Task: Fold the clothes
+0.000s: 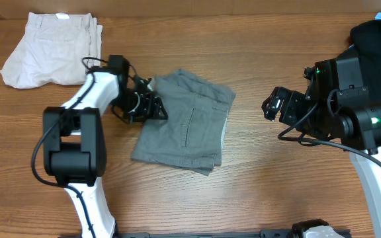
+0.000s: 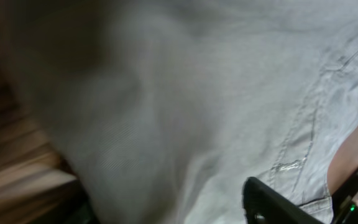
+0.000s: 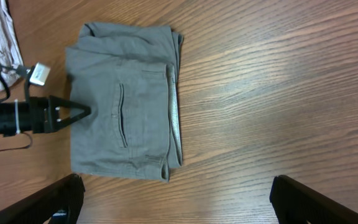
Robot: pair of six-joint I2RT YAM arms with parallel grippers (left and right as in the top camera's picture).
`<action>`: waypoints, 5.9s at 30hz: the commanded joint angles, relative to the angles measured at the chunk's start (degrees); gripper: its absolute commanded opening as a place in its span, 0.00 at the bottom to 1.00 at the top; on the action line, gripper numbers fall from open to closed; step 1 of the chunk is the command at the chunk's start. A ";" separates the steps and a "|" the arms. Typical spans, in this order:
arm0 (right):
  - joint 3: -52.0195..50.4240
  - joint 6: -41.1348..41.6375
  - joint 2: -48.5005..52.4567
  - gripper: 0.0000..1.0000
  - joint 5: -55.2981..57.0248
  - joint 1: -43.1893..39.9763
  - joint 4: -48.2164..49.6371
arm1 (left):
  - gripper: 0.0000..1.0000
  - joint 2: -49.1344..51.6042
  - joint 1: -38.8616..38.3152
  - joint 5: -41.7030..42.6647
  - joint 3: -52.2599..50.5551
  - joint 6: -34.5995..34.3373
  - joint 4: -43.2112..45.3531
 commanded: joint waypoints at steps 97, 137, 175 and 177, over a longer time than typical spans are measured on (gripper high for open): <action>0.85 2.49 1.09 1.00 2.32 -0.22 -5.40 | 0.07 5.49 20.87 -38.40 43.08 -4.17 20.37; 0.85 3.98 3.34 1.00 2.32 -0.22 -7.65 | 0.88 14.82 28.09 -39.39 43.12 2.36 24.74; 0.85 2.45 3.34 1.00 4.26 -0.22 -8.41 | 0.09 22.08 22.67 -29.07 45.97 -8.35 19.39; 0.85 2.45 3.34 1.00 4.26 -0.22 -8.41 | 0.10 19.82 22.18 -27.21 47.04 -8.83 19.12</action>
